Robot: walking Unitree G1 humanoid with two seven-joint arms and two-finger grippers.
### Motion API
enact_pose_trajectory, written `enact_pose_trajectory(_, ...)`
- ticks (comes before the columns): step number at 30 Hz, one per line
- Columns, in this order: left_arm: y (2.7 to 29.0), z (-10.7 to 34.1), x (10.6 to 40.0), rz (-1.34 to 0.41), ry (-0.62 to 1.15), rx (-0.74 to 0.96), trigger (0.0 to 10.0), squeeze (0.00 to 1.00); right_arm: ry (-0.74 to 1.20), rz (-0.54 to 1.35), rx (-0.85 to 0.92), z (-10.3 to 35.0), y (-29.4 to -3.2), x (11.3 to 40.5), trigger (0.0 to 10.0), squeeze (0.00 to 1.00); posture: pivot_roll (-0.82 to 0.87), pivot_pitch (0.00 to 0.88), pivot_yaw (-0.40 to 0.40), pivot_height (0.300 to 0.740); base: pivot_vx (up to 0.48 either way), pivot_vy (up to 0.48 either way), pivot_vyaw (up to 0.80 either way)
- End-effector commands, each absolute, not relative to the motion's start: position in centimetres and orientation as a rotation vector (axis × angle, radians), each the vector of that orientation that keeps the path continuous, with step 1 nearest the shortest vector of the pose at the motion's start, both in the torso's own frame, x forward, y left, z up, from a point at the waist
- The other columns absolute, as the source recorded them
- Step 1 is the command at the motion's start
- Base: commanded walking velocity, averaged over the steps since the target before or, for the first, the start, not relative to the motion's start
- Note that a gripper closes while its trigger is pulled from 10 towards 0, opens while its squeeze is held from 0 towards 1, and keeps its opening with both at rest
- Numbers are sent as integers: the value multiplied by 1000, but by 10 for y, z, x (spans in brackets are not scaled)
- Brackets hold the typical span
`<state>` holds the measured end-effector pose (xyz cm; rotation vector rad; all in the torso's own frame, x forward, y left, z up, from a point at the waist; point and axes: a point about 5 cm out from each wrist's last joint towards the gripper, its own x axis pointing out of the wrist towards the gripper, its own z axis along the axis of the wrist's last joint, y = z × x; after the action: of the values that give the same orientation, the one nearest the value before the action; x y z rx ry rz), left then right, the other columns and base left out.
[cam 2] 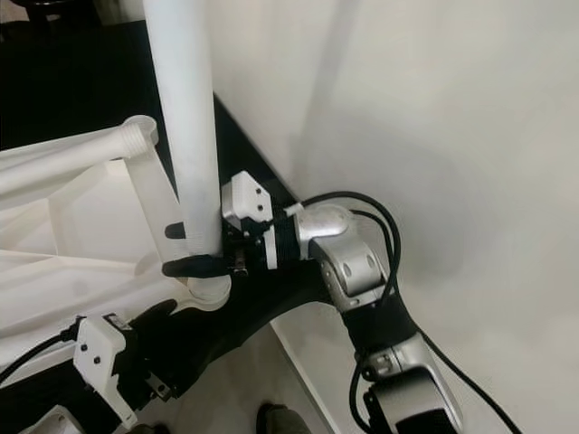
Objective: Building children table
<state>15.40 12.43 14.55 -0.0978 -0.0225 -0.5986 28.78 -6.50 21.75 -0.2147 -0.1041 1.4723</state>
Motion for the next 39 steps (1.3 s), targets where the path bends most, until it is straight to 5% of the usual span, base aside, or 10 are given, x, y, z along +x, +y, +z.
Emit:
enact_pose_trajectory(1,125,145,152,-606,-8,-109,10000,0,65,1208,-163,183,-60,287,0,0,-208,248,-102,740,0,0,0)
enact_pose_trajectory(4,126,145,153,-607,-7,-106,10000,0,139,697,-143,167,-64,285,0,0,-216,247,-92,740,0,0,0)
enact_pose_trajectory(6,126,145,154,-609,-7,-105,10000,0,148,612,-145,165,-64,279,0,0,-217,248,-90,740,0,0,0)
enact_pose_trajectory(16,127,142,158,-615,-7,-101,10000,0,110,719,-157,174,-49,285,0,0,-220,221,-92,740,0,0,0)
enact_pose_trajectory(17,127,142,158,-607,-10,-100,10000,0,97,750,-154,177,-47,288,10000,0,-220,221,-92,740,0,0,0)
enact_pose_trajectory(20,128,142,158,-601,-12,-100,10000,0,83,792,-129,182,-44,290,10000,0,-220,221,-92,740,0,0,0)
enact_pose_trajectory(21,128,143,158,-598,-13,-100,10000,0,59,892,-97,188,-41,291,10000,1000,-218,222,-95,740,0,0,0)
enact_pose_trajectory(29,125,143,157,-605,-13,-108,10000,0,-91,1282,-66,227,-54,297,10000,1000,-207,217,-101,740,0,0,0)
enact_pose_trajectory(30,124,143,157,-608,-12,-109,10000,0,-94,1353,-95,230,-60,300,10000,0,-205,219,-102,740,0,0,0)
enact_pose_trajectory(39,123,145,155,-605,-11,-109,10000,0,-66,1616,-131,234,-66,307,10000,0,-171,240,-105,740,0,0,0)
